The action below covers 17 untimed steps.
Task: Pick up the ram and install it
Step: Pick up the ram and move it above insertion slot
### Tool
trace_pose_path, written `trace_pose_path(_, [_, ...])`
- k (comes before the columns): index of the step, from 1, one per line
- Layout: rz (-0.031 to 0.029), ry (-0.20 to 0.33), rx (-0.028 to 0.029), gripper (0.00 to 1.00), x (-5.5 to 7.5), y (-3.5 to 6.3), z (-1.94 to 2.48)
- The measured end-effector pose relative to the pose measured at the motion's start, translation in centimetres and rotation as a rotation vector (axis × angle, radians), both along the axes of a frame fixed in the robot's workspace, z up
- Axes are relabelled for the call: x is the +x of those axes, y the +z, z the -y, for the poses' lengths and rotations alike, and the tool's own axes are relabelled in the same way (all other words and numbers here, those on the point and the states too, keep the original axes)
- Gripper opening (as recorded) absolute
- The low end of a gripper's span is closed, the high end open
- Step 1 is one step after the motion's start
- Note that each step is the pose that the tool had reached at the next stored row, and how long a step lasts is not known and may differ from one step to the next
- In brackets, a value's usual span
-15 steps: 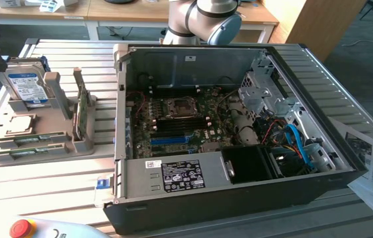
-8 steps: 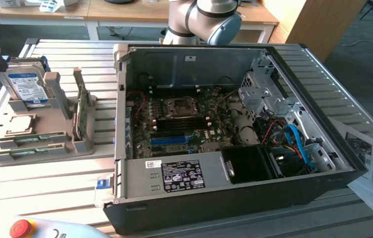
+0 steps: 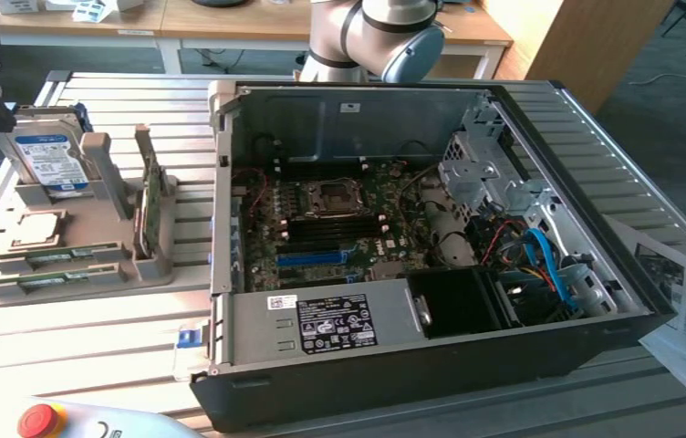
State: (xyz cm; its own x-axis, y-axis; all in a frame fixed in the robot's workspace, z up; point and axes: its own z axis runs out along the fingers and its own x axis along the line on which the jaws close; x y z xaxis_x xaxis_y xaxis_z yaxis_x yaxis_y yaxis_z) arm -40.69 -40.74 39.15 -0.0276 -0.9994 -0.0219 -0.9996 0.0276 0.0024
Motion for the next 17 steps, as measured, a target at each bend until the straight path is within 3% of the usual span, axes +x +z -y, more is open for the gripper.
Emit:
trace_pose_path(10, [0.0, 0.0, 0.0, 0.11, 0.0, 0.0, 0.0])
trace_pose_path(13, [0.0, 0.0, 0.0, 0.24, 0.0, 0.0, 0.0])
trace_pose_path(17, [0.0, 0.0, 0.0, 0.24, 0.0, 0.0, 0.0])
